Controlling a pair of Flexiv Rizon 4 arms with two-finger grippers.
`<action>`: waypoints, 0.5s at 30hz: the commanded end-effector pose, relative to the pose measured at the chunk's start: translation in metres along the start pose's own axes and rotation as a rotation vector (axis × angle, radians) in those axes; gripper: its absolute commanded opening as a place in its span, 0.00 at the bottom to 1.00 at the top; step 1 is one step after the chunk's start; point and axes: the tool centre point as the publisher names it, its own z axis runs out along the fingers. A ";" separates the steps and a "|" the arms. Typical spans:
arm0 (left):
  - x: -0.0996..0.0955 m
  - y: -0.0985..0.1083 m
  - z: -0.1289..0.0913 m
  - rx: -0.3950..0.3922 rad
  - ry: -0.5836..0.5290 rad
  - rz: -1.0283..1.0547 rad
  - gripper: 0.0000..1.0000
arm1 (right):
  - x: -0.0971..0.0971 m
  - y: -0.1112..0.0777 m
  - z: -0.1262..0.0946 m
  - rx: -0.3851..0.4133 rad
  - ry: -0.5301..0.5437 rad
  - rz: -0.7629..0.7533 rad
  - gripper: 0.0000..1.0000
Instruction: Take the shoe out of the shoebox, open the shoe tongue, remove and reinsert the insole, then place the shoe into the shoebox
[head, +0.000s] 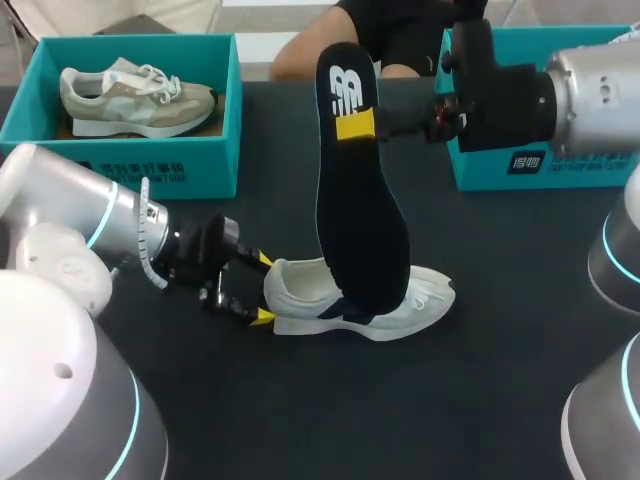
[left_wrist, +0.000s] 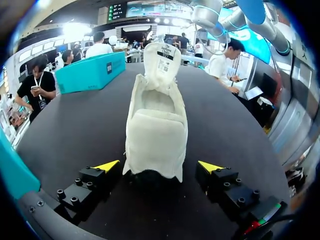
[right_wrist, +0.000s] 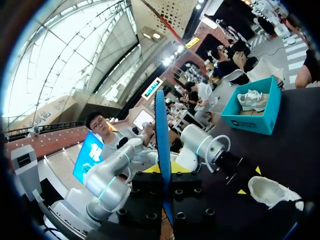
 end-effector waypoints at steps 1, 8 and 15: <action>0.002 -0.017 -0.021 -0.200 0.018 -0.007 1.00 | 0.000 -0.001 0.002 -0.001 -0.004 0.001 0.00; 0.003 -0.029 -0.034 -0.368 0.049 -0.019 1.00 | 0.000 -0.001 0.002 -0.001 -0.004 0.001 0.00; 0.003 -0.037 -0.032 -0.500 0.045 -0.050 1.00 | 0.000 -0.001 0.002 -0.001 -0.004 0.001 0.00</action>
